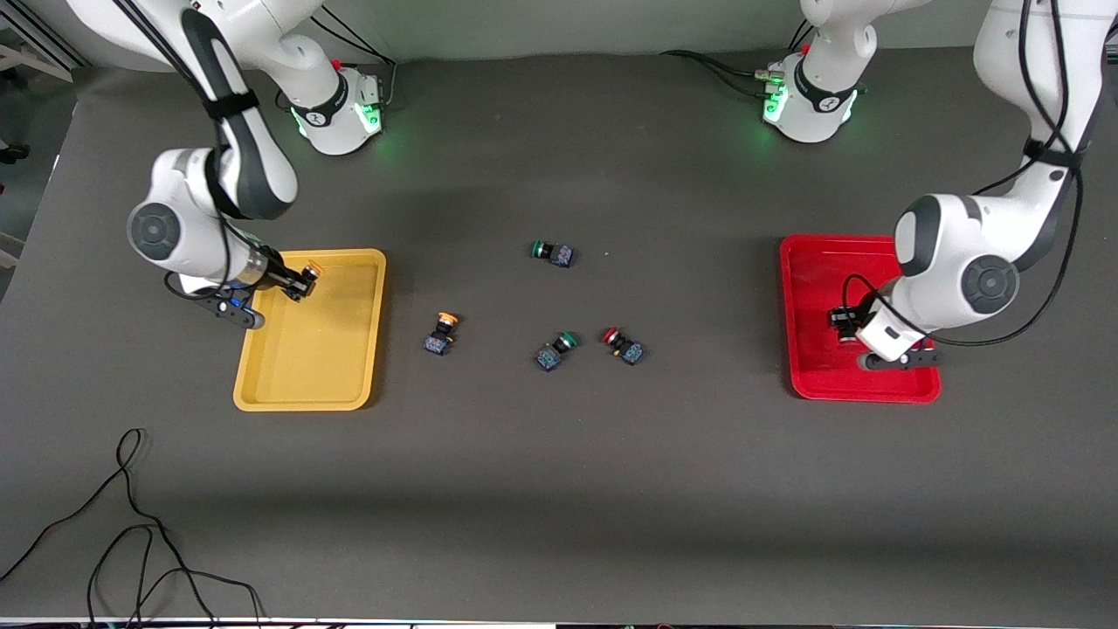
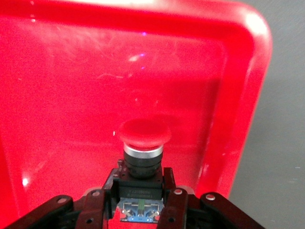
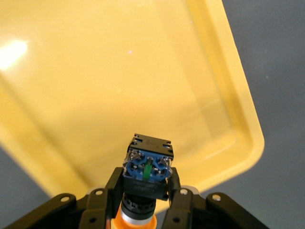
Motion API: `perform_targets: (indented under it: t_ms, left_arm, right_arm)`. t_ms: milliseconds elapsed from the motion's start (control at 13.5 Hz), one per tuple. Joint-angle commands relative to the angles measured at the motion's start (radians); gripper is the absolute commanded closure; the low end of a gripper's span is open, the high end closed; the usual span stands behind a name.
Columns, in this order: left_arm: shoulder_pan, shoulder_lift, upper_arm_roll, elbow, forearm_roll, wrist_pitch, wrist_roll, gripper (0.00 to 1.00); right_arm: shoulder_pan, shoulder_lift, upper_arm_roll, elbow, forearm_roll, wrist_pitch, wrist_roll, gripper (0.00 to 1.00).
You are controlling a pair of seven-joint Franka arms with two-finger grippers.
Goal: Place red and yellow buttons in trays
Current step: 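Place the orange button in the yellow tray while the left gripper places red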
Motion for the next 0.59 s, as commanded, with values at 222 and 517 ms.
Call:
perform_targets:
  t_ms: [222, 517]
  left_arm:
    - [0.003, -0.038, -0.005, 0.059, 0.043, -0.094, -0.008, 0.01]
    - [-0.005, -0.15, -0.013, 0.267, 0.031, -0.429, 0.001, 0.01]
  right_arm:
    - [0.016, 0.107, -0.002, -0.019, 0.116, 0.088, -0.09, 0.74]
    - [0.016, 0.126, -0.002, -0.019, 0.167, 0.088, -0.133, 0.44]
